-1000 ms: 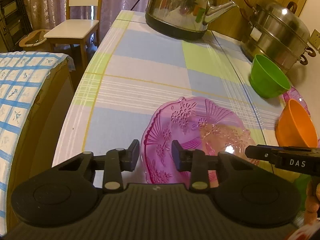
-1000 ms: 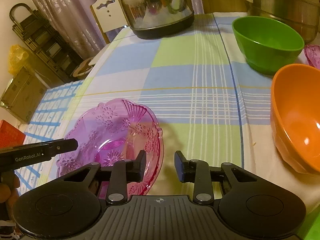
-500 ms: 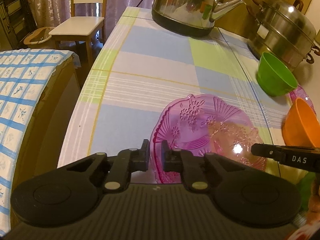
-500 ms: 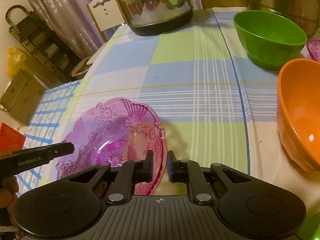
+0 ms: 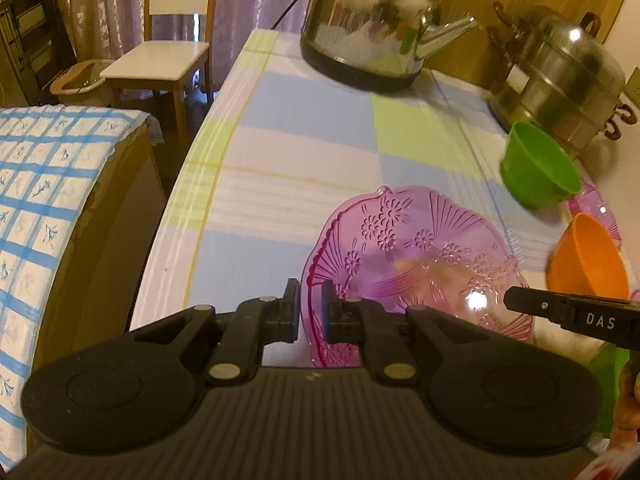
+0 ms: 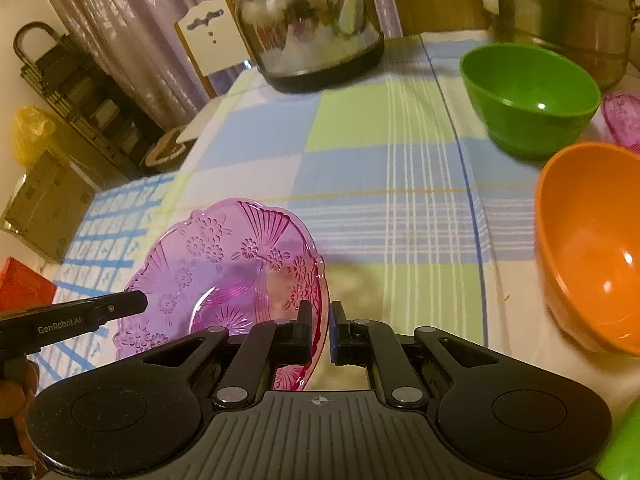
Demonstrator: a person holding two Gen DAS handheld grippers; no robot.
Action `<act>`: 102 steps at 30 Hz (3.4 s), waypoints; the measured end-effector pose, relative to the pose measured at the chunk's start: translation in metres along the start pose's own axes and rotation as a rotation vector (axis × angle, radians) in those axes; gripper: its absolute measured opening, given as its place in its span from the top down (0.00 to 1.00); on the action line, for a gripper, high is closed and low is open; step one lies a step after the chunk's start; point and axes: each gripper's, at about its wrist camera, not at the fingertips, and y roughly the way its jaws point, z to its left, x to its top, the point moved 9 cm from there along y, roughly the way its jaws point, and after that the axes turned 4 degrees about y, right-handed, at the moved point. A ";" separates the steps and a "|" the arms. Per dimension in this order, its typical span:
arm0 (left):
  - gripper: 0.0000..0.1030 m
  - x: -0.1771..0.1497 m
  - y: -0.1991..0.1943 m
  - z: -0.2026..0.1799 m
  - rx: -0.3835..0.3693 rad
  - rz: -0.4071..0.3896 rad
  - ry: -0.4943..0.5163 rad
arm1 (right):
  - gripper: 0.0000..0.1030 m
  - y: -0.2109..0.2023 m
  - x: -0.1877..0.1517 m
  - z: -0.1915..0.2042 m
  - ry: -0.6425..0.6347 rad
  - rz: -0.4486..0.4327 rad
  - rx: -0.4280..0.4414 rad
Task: Organize plates and bowls
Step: 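Close both grippers on the rim of the pink glass bowl, then lift the pink bowl with both grippers toward the pink bowl by the wall, then lower the pink bowl into the pink bowl by the wall and open both grippers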
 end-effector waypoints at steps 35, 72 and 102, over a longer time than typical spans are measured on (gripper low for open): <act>0.92 0.041 -0.092 -0.356 -0.338 -0.072 0.336 | 0.93 -0.320 0.007 -0.199 0.309 -0.340 -0.218; 0.92 -0.035 0.042 -0.501 -0.379 0.107 0.546 | 0.92 -0.298 -0.076 -0.386 0.573 -0.283 -0.379; 0.90 -0.047 0.077 -0.504 -0.315 0.159 0.581 | 0.91 -0.266 -0.074 -0.397 0.490 -0.241 -0.428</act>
